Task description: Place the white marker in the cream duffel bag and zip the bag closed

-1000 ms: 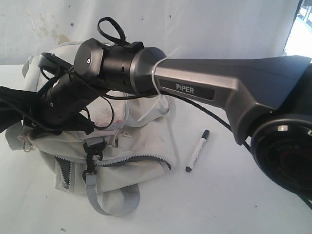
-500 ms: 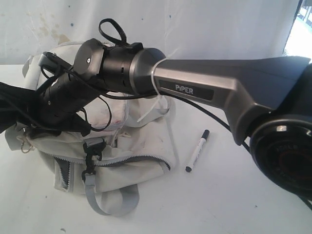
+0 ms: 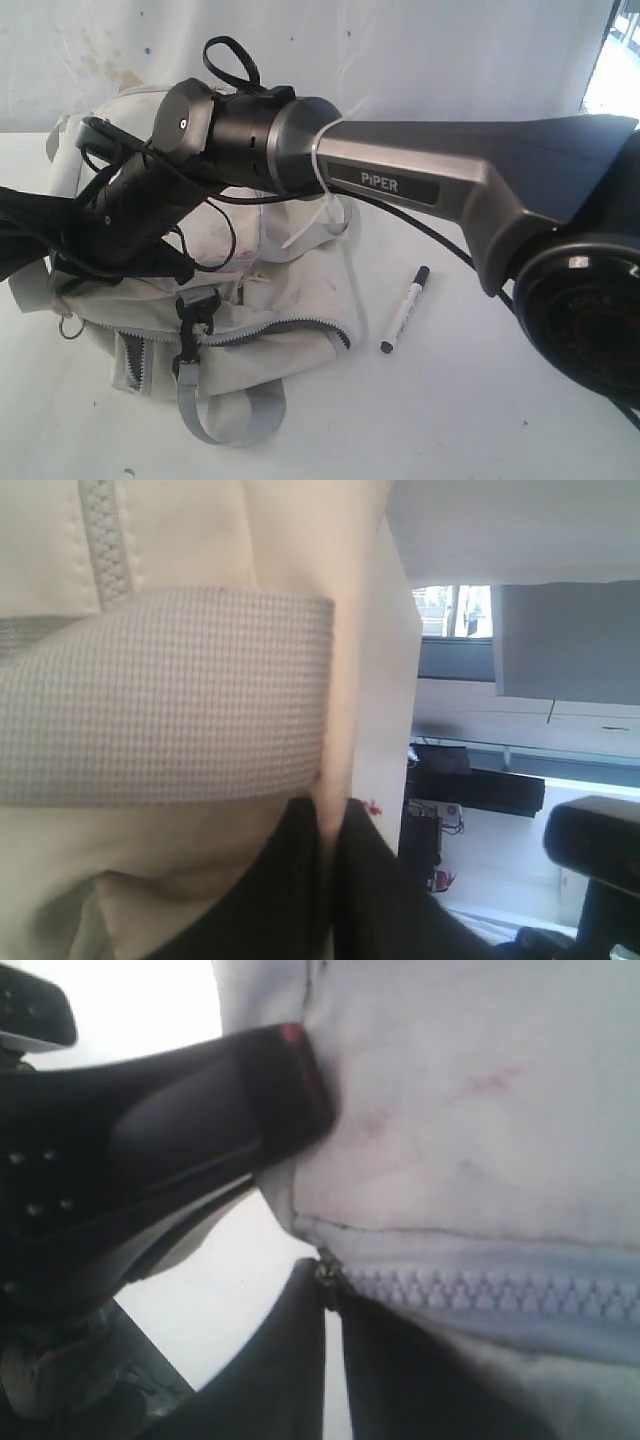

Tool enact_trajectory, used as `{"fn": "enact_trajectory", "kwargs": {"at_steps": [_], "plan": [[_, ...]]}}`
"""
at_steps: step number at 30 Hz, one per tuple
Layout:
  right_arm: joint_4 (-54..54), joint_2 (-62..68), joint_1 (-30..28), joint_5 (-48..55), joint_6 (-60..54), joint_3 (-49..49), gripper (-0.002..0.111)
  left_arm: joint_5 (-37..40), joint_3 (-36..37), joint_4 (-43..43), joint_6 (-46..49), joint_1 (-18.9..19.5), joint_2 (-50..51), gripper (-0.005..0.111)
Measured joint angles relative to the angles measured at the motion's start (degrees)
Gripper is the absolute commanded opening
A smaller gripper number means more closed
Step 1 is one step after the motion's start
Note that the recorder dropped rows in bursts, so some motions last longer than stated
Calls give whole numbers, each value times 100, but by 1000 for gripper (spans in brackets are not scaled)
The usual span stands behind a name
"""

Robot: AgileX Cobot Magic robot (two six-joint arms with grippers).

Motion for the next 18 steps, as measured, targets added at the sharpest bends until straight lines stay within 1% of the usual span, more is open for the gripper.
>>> {"fn": "enact_trajectory", "kwargs": {"at_steps": [8, 18], "plan": [[-175, -69, -134, 882, -257, 0, 0, -150, 0, 465, 0, 0, 0, 0], [-166, -207, -413, 1708, -620, -2, 0, -218, 4, 703, 47, -55, 0, 0]]}}
